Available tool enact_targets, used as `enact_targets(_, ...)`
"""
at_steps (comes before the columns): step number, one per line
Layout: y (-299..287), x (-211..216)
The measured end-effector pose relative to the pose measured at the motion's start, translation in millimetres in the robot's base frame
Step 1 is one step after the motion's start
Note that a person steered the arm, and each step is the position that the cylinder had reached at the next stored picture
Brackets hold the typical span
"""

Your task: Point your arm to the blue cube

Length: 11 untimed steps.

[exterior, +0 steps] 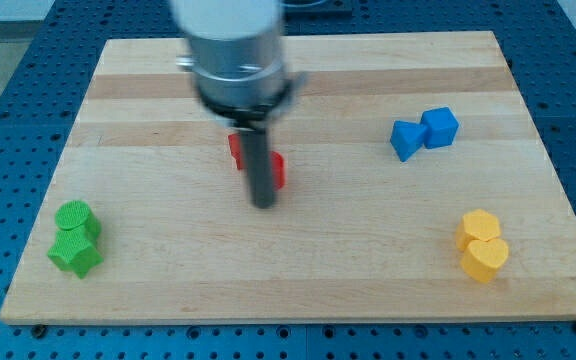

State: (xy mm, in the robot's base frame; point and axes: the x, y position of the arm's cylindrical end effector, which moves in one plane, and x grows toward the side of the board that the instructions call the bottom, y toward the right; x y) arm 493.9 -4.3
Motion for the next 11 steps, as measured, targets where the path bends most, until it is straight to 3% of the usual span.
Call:
enact_targets(1,79.3,-14.5)
enact_targets(4,107.6,-46.9)
enact_targets(8,160.5,-28.3)
enact_targets(9,203.8,-29.3)
enact_targets(10,213.8,-44.3)
enact_targets(11,181.5,-92.4)
